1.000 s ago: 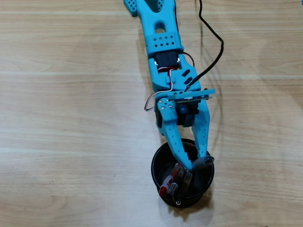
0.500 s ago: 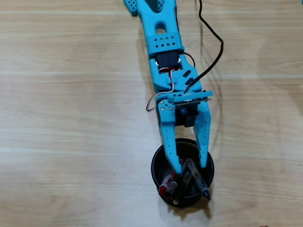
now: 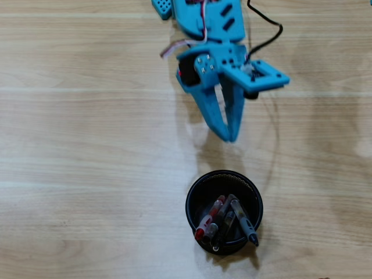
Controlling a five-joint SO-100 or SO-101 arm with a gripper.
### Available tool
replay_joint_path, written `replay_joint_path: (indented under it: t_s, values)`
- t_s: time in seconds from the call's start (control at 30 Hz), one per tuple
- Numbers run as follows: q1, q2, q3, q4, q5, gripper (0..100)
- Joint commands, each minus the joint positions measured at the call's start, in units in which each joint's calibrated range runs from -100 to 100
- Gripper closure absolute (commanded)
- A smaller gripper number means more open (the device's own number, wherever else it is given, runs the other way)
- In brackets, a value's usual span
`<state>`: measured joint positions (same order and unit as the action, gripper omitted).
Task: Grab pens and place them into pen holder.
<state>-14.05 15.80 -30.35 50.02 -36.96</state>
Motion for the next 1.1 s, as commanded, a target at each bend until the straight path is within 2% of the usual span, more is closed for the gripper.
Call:
replay_joint_path:
  t_s: [0.0, 0.17, 0.3, 0.43, 0.53, 0.77, 0.87, 1.07]
  values:
    - [1.4, -9.8, -0.3, 10.3, 4.8, 98]
    - [1.8, -17.7, -0.3, 26.7, 10.9, 98]
    - [1.9, -23.4, 0.0, 40.9, 13.2, 98]
    - [4.2, -29.7, 6.6, 45.8, 18.7, 98]
    - [5.5, -35.7, 16.0, 45.3, 22.4, 98]
    - [7.7, -50.8, 38.3, 43.0, 23.5, 98]
    - [7.3, -56.8, 48.9, 35.5, 25.4, 98]
    - [7.0, -70.9, 78.4, 12.2, 28.9, 98]
